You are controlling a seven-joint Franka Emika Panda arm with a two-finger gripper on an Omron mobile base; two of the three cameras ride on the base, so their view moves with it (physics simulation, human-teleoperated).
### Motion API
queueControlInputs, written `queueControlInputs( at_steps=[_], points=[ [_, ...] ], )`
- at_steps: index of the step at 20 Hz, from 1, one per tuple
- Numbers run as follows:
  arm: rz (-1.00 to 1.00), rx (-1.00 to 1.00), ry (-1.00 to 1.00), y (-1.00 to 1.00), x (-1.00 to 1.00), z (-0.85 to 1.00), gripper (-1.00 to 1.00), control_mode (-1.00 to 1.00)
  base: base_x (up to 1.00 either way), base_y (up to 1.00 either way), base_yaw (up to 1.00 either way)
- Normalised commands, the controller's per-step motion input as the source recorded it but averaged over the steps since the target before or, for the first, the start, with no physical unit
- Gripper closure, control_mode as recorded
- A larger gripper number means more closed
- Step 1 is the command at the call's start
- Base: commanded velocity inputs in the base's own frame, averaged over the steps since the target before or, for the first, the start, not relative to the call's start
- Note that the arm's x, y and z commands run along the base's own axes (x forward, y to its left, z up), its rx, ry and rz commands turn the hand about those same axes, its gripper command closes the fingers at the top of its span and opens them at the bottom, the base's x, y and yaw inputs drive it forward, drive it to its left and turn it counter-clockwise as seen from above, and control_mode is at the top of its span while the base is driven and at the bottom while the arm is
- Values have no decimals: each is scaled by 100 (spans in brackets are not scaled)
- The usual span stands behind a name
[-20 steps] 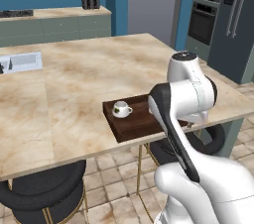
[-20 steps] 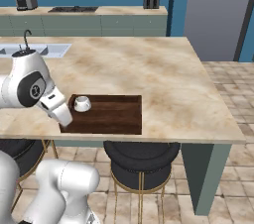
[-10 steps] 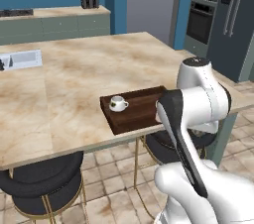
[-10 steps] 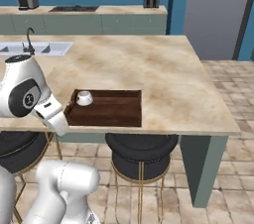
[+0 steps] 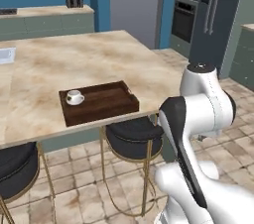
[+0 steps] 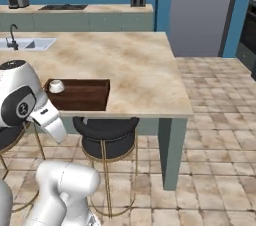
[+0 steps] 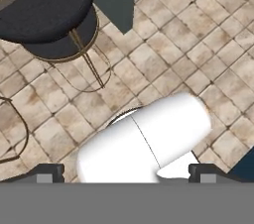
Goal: There is a tray on the dining counter. Grab the cup, mug, and pitcher and place them on the tray. The pitcher may be placed next to the tray if it cannot fit the tray.
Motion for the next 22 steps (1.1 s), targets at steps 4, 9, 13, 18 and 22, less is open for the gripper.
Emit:
queueControlInputs(
  at_steps=[4, 9, 13, 18, 22],
  points=[
    [0, 0, 0, 0, 0, 0, -100, 100, 76, -100, 0],
    [0, 0, 0, 0, 0, 0, -100, 100, 78, -100, 0],
    [0, 0, 0, 0, 0, 0, -100, 100, 72, -100, 0],
    [0, 0, 0, 0, 0, 0, -100, 100, 48, -100, 0],
    [0, 0, 0, 0, 0, 0, -100, 100, 45, -100, 0]
  ],
)
